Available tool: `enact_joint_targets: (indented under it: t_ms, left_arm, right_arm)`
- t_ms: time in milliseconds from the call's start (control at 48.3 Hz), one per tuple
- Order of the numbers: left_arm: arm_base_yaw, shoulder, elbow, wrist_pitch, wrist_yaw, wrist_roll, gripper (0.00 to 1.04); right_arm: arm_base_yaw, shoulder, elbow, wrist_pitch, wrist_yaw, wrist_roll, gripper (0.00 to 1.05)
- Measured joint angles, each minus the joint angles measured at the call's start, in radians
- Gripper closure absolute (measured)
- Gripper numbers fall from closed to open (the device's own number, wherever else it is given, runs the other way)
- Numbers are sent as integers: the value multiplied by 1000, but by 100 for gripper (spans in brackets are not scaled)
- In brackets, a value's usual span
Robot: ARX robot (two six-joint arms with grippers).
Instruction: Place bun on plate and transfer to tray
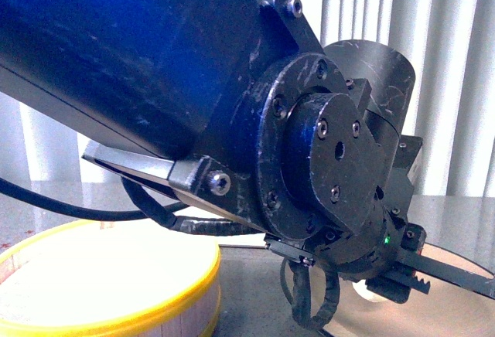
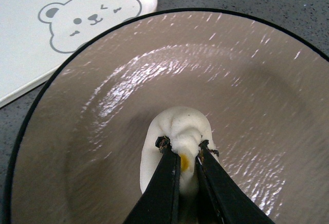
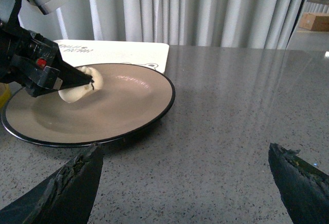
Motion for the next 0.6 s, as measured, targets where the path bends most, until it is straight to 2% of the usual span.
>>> enact_joint_targets:
  t_ms: [62, 83, 269, 414, 559, 600]
  left_arm:
    - [-4, 8, 13, -23, -4, 5, 100]
    - [-5, 9, 13, -24, -3, 6, 97]
    - [-14, 33, 19, -32, -13, 14, 61]
    - [-14, 34, 27, -38, 12, -19, 38]
    - [-3, 31, 29, -38, 45, -64, 9]
    - [1, 29, 29, -38, 45, -68, 5]
  right_arm:
    - [0, 0, 0, 0, 0, 0, 9]
    - [0, 0, 0, 0, 0, 0, 9]
    - [0, 0, 0, 0, 0, 0, 9]
    - [0, 0, 0, 0, 0, 0, 9]
    - [0, 0, 0, 0, 0, 0, 9]
    - [0, 0, 0, 0, 0, 0, 9]
